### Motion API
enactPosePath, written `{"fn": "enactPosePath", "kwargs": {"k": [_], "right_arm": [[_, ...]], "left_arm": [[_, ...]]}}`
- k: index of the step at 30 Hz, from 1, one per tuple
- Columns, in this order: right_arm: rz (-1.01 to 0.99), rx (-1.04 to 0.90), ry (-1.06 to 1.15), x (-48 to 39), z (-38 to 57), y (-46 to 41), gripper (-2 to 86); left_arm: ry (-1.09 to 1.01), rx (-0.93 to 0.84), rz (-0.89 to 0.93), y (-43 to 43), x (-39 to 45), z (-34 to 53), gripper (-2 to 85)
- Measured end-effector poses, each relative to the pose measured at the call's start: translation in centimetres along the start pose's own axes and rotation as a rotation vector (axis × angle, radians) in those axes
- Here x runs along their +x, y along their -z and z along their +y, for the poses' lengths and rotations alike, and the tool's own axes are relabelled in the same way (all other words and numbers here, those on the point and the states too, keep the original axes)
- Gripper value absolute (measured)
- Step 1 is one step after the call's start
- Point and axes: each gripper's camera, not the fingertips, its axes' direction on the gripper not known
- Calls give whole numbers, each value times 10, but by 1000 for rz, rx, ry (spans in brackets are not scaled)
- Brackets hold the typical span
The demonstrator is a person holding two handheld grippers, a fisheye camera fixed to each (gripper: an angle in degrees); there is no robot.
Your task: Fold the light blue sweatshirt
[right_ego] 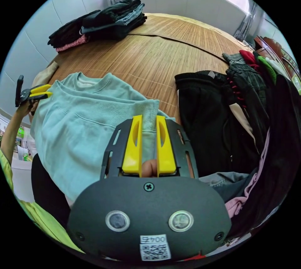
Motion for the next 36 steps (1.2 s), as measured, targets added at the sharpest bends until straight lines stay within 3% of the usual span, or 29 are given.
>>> {"fn": "enactPosePath", "kwargs": {"k": [9, 19, 26, 32, 36], "right_arm": [[115, 127, 68, -39, 25, 28, 42], [109, 314, 86, -60, 55, 99, 37], [97, 361, -3, -61, 33, 93, 39], [325, 140, 24, -94, 12, 2, 56], [485, 133, 100, -119, 8, -26, 84]], "left_arm": [[44, 87, -16, 2, -18, 38, 28], [273, 425, 101, 100, -55, 131, 14], [300, 449, 21, 111, -58, 127, 11], [219, 229, -206, 27, -16, 111, 11], [189, 163, -317, 14, 6, 105, 9]]}}
